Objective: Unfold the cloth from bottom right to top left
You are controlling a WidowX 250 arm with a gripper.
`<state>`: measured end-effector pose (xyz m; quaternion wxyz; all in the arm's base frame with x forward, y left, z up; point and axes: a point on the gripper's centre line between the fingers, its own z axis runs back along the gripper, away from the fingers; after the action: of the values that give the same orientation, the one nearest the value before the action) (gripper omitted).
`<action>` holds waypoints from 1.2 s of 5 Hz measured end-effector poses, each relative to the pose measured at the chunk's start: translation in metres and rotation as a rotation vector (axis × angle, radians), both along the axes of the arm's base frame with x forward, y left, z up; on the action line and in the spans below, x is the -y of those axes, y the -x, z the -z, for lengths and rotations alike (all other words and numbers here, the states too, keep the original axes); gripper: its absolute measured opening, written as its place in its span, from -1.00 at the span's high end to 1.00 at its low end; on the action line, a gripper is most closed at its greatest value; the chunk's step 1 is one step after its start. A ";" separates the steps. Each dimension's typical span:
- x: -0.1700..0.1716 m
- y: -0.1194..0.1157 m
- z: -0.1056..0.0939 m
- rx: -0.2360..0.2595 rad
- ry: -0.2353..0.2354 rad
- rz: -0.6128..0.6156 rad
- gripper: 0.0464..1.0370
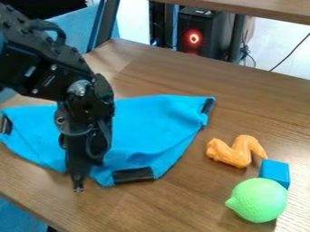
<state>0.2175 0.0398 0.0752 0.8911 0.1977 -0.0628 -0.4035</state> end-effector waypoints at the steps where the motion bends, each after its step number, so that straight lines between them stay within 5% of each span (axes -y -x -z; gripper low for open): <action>1: -0.001 0.000 -0.013 0.000 0.026 0.004 0.90; 3: -0.014 -0.012 -0.048 -0.087 0.105 -0.055 0.89; 4: -0.025 -0.022 -0.043 -0.254 0.072 -0.112 0.50; 5: -0.028 -0.021 -0.043 -0.276 0.051 -0.105 0.18; 6: -0.030 -0.018 -0.043 -0.297 0.058 -0.103 0.65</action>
<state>0.2352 0.0701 0.1184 0.9155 0.1132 0.0681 -0.3801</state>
